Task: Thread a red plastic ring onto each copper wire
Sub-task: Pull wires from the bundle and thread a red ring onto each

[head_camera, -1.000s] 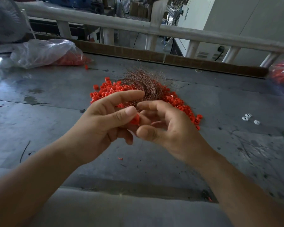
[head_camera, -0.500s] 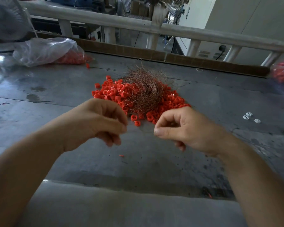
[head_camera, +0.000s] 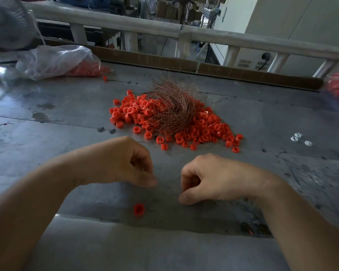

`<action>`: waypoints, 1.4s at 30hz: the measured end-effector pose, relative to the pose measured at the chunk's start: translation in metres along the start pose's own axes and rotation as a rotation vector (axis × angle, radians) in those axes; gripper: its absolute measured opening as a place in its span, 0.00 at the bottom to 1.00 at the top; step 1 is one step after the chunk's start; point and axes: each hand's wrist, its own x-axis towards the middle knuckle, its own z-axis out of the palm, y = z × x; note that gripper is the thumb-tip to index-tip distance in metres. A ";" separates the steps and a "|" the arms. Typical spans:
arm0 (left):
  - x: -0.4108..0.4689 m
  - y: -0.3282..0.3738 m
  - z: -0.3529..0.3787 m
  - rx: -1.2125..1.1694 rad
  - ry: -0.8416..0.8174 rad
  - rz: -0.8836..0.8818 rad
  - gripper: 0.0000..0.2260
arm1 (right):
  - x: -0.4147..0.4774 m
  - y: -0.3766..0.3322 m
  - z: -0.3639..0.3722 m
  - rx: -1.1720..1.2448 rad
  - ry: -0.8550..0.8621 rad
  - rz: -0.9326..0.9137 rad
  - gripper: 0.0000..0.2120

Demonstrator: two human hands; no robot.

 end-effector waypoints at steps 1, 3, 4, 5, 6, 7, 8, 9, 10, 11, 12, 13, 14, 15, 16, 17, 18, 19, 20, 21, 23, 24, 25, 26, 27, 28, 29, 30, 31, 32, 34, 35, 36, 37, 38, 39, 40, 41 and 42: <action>0.001 -0.001 -0.001 0.004 0.070 -0.012 0.10 | -0.001 0.001 -0.001 0.006 0.007 0.003 0.09; 0.007 -0.007 -0.006 -0.023 0.297 -0.041 0.04 | -0.001 0.003 -0.003 0.011 0.030 0.006 0.12; 0.011 -0.012 -0.008 -0.013 0.448 -0.057 0.05 | -0.002 0.004 -0.004 0.012 0.047 0.005 0.12; 0.015 -0.016 -0.009 0.022 0.592 -0.080 0.06 | -0.002 0.006 -0.005 0.013 0.065 0.004 0.13; 0.019 -0.019 -0.010 0.068 0.707 -0.104 0.06 | -0.001 0.007 -0.006 0.018 0.086 0.003 0.13; 0.023 -0.020 -0.010 0.101 0.782 -0.124 0.06 | -0.001 0.008 -0.007 0.031 0.107 0.006 0.13; 0.028 -0.021 -0.009 0.120 0.814 -0.139 0.09 | -0.001 0.010 -0.008 0.054 0.131 0.012 0.13; 0.033 -0.022 -0.008 0.132 0.819 -0.150 0.11 | 0.000 0.012 -0.009 0.086 0.158 0.020 0.13; 0.036 -0.023 -0.008 0.155 0.814 -0.160 0.13 | 0.001 0.013 -0.009 0.121 0.187 0.028 0.13; 0.040 -0.024 -0.008 0.188 0.809 -0.166 0.13 | 0.002 0.015 -0.009 0.156 0.215 0.037 0.12; 0.042 -0.025 -0.010 0.225 0.802 -0.167 0.12 | 0.003 0.016 -0.009 0.184 0.242 0.043 0.11; 0.043 -0.026 -0.010 0.260 0.796 -0.162 0.11 | 0.004 0.017 -0.009 0.202 0.269 0.050 0.10; 0.044 -0.026 -0.010 0.283 0.788 -0.155 0.10 | 0.005 0.019 -0.008 0.212 0.296 0.058 0.10; 0.044 -0.026 -0.010 0.293 0.783 -0.147 0.08 | 0.007 0.019 -0.008 0.219 0.322 0.069 0.09; 0.043 -0.025 -0.008 0.293 0.778 -0.143 0.06 | 0.009 0.020 -0.008 0.226 0.352 0.079 0.09; 0.042 -0.024 -0.008 0.287 0.779 -0.143 0.04 | 0.010 0.021 -0.007 0.238 0.387 0.084 0.09; 0.041 -0.022 -0.008 0.264 0.793 -0.146 0.04 | 0.012 0.021 -0.006 0.238 0.433 0.086 0.09; 0.039 -0.020 -0.009 0.203 0.828 -0.148 0.05 | 0.013 0.022 -0.005 0.217 0.485 0.092 0.09; 0.035 -0.016 -0.010 0.082 0.875 -0.141 0.06 | 0.014 0.023 -0.004 0.175 0.539 0.100 0.10; 0.030 -0.012 -0.012 -0.085 0.897 -0.109 0.06 | 0.015 0.025 -0.003 0.128 0.592 0.109 0.10; 0.017 -0.001 -0.009 -0.396 0.833 0.025 0.09 | 0.019 0.027 0.000 0.060 0.683 0.109 0.08; 0.012 0.005 -0.006 -0.486 0.776 0.096 0.10 | 0.021 0.028 0.000 0.058 0.729 0.098 0.06; 0.009 0.011 -0.001 -0.520 0.729 0.149 0.11 | 0.025 0.029 0.000 0.061 0.778 0.090 0.02; 0.008 0.015 0.004 -0.514 0.696 0.184 0.11 | 0.027 0.029 -0.001 0.052 0.825 0.085 0.03; 0.009 0.019 0.008 -0.486 0.675 0.203 0.11 | 0.030 0.030 0.000 0.032 0.855 0.084 0.07; 0.010 0.021 0.011 -0.451 0.659 0.208 0.11 | 0.032 0.031 0.000 0.002 0.869 0.086 0.11; 0.011 0.022 0.014 -0.423 0.644 0.208 0.11 | 0.034 0.032 -0.001 -0.030 0.874 0.088 0.14; 0.012 0.023 0.016 -0.405 0.630 0.208 0.11 | 0.035 0.033 -0.001 -0.059 0.867 0.093 0.16; 0.012 0.023 0.017 -0.393 0.619 0.209 0.11 | 0.037 0.033 -0.001 -0.077 0.850 0.099 0.18; 0.013 0.023 0.017 -0.386 0.611 0.209 0.11 | 0.039 0.033 0.000 -0.087 0.823 0.103 0.20; 0.013 0.022 0.018 -0.374 0.601 0.211 0.12 | 0.046 0.035 0.001 -0.098 0.748 0.123 0.24; 0.013 0.022 0.018 -0.366 0.596 0.212 0.11 | 0.049 0.035 0.002 -0.095 0.703 0.140 0.25; 0.013 0.022 0.018 -0.358 0.590 0.214 0.11 | 0.051 0.035 0.003 -0.093 0.666 0.154 0.26; 0.013 0.023 0.018 -0.353 0.582 0.217 0.11 | 0.052 0.036 0.004 -0.092 0.651 0.162 0.27; 0.012 0.023 0.019 -0.350 0.576 0.219 0.10 | 0.052 0.036 0.005 -0.089 0.663 0.156 0.26; 0.012 0.023 0.019 -0.347 0.572 0.222 0.10 | 0.051 0.036 0.004 -0.080 0.697 0.142 0.25; 0.012 0.022 0.019 -0.344 0.571 0.225 0.11 | 0.049 0.035 0.004 -0.068 0.749 0.122 0.24; 0.012 0.022 0.019 -0.342 0.570 0.229 0.11 | 0.046 0.033 0.004 -0.052 0.813 0.096 0.21; 0.012 0.021 0.019 -0.339 0.568 0.234 0.11 | 0.044 0.031 0.003 -0.033 0.884 0.063 0.18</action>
